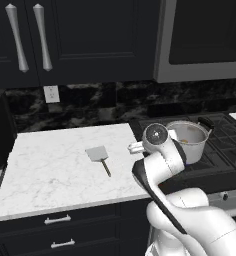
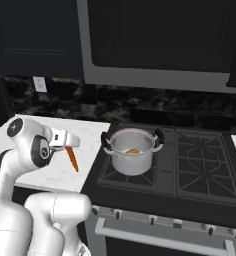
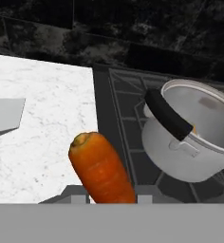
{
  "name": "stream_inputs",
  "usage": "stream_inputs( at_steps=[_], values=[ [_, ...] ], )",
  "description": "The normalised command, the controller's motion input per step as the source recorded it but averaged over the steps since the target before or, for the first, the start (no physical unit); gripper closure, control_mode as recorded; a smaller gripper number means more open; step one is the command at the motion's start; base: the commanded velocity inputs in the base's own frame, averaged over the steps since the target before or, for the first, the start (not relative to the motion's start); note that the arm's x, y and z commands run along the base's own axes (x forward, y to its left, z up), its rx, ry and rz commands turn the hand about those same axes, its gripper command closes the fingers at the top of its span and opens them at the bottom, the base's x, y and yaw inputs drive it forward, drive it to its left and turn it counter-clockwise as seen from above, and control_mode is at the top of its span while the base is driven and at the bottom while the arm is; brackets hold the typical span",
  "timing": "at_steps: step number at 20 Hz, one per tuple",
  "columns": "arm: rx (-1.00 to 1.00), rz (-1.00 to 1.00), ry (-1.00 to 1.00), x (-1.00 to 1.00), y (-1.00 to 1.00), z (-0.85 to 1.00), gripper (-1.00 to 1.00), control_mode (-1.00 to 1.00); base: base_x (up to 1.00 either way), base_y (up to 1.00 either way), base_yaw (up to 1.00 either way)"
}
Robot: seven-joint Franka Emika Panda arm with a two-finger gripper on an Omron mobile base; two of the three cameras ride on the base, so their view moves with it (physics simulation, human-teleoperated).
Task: Put the potato and carrot in the pot. Retrieve the spatula and lightly stir the vegetables in the pot.
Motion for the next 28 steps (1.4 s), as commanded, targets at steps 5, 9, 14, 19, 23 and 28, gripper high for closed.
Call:
stream_inputs(
  at_steps=[5,9,14,19,23,28],
  values=[
    [0.17,-0.1,-0.04,-0.1,-0.35,1.0,1.0,-1.0,0.0,0.0,0.0],
    [0.21,-0.15,0.01,-0.31,-0.41,1.0,1.0,-1.0,0.0,0.0,0.0],
    [0.06,-0.19,-0.02,-0.27,-0.59,0.72,1.0,-1.0,0.0,0.0,0.0],
    [-0.15,-0.03,-0.18,0.05,-0.47,0.0,1.0,-1.0,0.0,0.0,0.0],
    [-0.17,0.0,-0.14,0.17,-0.41,-0.15,1.0,-1.0,0.0,0.0,0.0],
    [-0.08,0.0,-0.01,0.37,-0.37,-0.08,1.0,-1.0,0.0,0.0,0.0]
  ],
)
